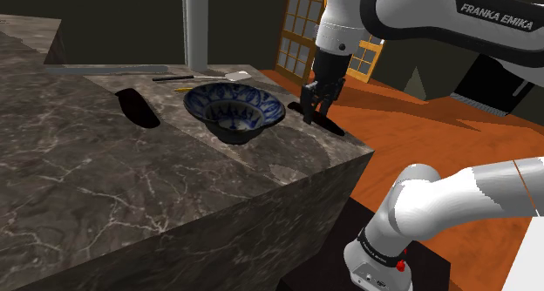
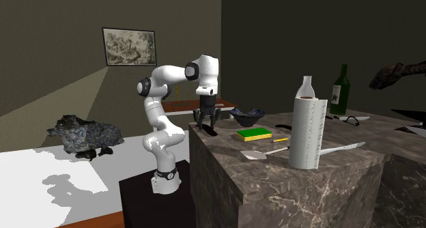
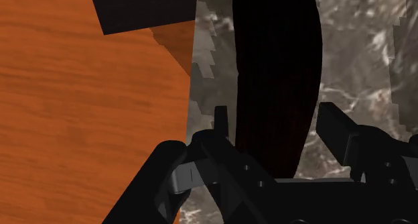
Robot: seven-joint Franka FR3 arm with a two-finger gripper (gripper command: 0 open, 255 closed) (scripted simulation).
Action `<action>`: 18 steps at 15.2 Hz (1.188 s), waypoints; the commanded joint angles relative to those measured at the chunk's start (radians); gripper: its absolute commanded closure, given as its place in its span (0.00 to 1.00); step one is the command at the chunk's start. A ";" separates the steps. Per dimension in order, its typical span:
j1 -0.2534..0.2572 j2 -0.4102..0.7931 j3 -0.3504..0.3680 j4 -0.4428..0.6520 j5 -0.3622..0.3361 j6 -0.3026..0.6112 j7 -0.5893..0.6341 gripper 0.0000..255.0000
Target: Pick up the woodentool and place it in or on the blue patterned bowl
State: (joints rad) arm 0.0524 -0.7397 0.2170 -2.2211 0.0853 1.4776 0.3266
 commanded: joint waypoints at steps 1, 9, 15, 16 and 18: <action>0.000 0.000 0.000 0.000 0.000 0.000 0.000 1.00; 0.000 0.000 0.000 0.000 0.000 0.000 0.000 1.00; -0.006 0.031 -0.005 0.103 -0.007 -0.072 0.000 1.00; -0.006 0.037 -0.005 0.121 -0.009 -0.084 0.000 1.00; -0.008 0.049 -0.007 0.157 -0.011 -0.109 0.001 1.00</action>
State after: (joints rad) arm 0.0449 -0.6989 0.2096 -2.0841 0.0747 1.3814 0.3253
